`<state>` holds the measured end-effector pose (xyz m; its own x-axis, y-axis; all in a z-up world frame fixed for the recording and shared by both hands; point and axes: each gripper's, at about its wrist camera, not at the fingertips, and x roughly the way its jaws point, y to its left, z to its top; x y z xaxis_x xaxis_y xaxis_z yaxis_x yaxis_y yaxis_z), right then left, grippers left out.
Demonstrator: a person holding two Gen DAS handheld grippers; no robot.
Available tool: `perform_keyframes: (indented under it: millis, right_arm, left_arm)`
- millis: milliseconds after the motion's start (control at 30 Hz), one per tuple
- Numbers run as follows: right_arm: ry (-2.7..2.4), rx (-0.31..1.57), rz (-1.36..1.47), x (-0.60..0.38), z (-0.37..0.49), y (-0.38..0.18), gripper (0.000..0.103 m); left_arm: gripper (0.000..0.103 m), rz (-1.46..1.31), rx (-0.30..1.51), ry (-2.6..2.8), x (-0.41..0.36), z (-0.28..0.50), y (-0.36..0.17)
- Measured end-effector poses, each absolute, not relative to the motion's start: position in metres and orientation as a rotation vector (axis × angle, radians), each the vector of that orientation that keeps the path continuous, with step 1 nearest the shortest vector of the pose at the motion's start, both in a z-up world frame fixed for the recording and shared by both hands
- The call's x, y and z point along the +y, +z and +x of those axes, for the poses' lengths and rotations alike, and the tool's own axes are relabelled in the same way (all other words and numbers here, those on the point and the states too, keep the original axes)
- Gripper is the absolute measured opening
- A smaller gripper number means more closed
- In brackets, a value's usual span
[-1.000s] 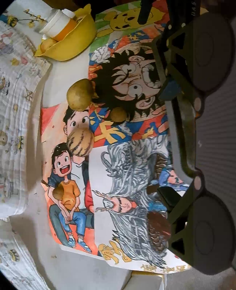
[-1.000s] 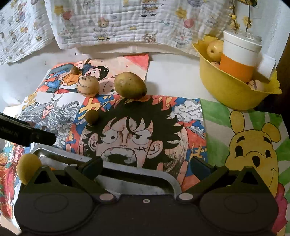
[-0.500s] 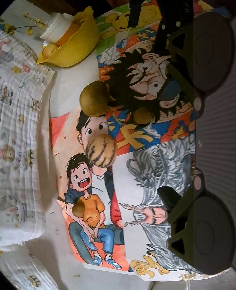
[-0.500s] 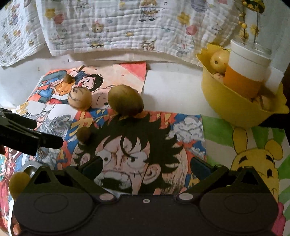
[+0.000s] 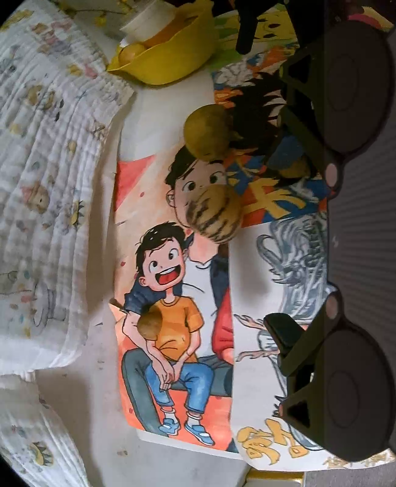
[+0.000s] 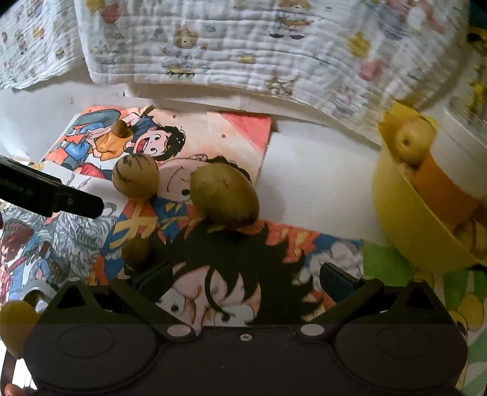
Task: Organize fruits
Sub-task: 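Grasp a brown oval potato with the right gripper while the left grasps a small brown fruit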
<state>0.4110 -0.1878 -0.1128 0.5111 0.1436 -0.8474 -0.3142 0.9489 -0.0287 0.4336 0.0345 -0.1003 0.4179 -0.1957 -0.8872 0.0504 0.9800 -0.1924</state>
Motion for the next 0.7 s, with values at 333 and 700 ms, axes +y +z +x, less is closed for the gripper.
perform_keyframes:
  millis: [333, 700]
  right_arm:
    - [0.309, 0.998, -0.234, -0.172, 0.435, -0.118, 0.102]
    - [0.425, 0.99, -0.267, -0.181, 0.467, -0.117, 0.098]
  left_arm:
    - [0.102, -0.19, 1.141, -0.181, 0.037, 0.448, -0.105]
    - [0.102, -0.127, 1.098, -0.328, 0.027, 0.42, -0.105]
